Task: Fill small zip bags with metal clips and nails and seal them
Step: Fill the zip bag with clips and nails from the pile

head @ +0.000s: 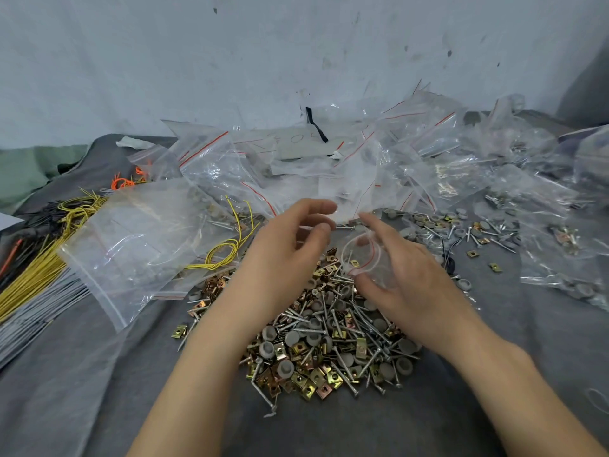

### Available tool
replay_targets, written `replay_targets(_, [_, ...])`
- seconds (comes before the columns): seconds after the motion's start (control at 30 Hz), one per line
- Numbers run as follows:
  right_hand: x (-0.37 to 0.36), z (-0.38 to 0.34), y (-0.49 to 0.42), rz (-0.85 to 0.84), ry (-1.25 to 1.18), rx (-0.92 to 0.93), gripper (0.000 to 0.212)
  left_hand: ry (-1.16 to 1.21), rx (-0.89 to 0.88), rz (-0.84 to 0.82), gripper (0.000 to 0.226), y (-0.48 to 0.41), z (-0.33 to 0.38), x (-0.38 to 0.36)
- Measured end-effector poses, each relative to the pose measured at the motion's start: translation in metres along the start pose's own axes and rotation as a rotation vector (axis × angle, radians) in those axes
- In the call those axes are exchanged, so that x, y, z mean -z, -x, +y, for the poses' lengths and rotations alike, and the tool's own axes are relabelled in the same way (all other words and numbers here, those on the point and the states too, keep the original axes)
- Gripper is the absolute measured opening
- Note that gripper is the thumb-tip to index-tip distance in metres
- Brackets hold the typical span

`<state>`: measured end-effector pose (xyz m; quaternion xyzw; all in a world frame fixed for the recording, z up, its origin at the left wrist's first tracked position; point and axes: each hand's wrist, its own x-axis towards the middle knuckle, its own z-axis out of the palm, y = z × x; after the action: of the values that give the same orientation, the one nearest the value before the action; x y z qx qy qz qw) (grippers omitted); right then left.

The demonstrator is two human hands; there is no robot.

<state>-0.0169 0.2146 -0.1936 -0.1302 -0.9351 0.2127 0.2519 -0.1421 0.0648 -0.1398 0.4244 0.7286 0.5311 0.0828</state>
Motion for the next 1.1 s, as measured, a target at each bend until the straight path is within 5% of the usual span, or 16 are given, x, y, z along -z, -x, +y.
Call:
replay_targets(0.17, [0.002,-0.001,0.0,-0.002,0.01,-0.002,0.079,-0.302,0.042,-0.012,0.026,0.002,-0.021,0.011])
replay_targets(0.5, [0.002,0.0,0.0,0.008,0.01,-0.013,0.078,-0.794,0.111,-0.322,0.027,0.008,-0.03,0.012])
replay_targets(0.73, [0.001,0.001,-0.001,0.006,0.003,-0.019,0.079,-0.779,0.108,-0.311,0.02,0.009,-0.031,0.013])
replay_targets(1.1, [0.002,-0.001,0.0,0.003,0.002,0.003,0.079,-0.358,0.023,0.04,0.008,0.005,-0.016,0.006])
